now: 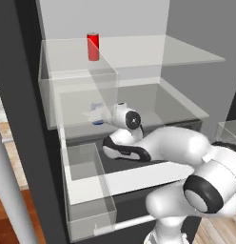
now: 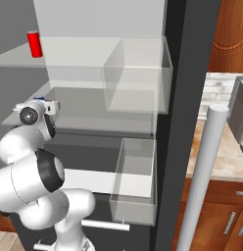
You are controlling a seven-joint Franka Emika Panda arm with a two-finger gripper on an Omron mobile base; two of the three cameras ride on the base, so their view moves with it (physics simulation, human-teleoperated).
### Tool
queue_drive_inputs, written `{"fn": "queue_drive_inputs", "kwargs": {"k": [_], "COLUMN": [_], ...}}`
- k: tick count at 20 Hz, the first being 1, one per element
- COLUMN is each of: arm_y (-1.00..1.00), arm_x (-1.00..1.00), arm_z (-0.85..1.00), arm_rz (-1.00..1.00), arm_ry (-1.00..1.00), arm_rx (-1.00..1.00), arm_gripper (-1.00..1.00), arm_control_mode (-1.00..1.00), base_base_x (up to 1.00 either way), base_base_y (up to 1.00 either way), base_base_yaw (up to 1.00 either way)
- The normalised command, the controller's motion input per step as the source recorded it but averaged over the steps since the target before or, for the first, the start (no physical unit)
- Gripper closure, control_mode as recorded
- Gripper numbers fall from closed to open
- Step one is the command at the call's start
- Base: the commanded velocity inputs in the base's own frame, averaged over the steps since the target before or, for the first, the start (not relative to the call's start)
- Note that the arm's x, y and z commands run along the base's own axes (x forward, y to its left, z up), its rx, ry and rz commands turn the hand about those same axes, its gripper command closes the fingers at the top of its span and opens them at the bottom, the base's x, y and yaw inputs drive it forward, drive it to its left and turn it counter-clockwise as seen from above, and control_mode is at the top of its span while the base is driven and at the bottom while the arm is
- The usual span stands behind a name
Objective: Open the fridge, grab two sodas, and place both sodas inside the bowl with ice on the dining counter.
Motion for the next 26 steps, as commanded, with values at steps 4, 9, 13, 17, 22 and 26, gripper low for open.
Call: {"fn": "queue_drive_inputs", "kwargs": {"k": [4, 9, 13, 17, 22, 26], "arm_y": [0.00, -0.21, -0.33, -0.53, -0.56, -0.59], "arm_x": [-0.66, -0.97, -1.00, -1.00, -1.00, -0.91], "arm_z": [0.48, 0.31, 0.01, 0.21, 0.33, 0.24], "arm_rz": [-0.01, -0.04, -0.02, -0.04, -0.05, -0.03], "arm_ry": [0.36, 0.28, 0.07, 0.00, 0.00, -0.02], "arm_rx": [0.00, -0.01, -0.06, -0.10, -0.11, -0.11], "arm_gripper": [1.00, 1.00, 1.00, 1.00, 1.00, 1.00], "arm_control_mode": [-1.00, -1.00, -1.00, -1.00, -1.00, -1.00], "base_base_x": [0.00, 0.00, 0.00, 0.00, 0.00, 0.00], "base_base_y": [0.00, 0.00, 0.00, 0.00, 0.00, 0.00], "base_base_yaw": [0.00, 0.00, 0.00, 0.00, 0.00, 0.00]}}
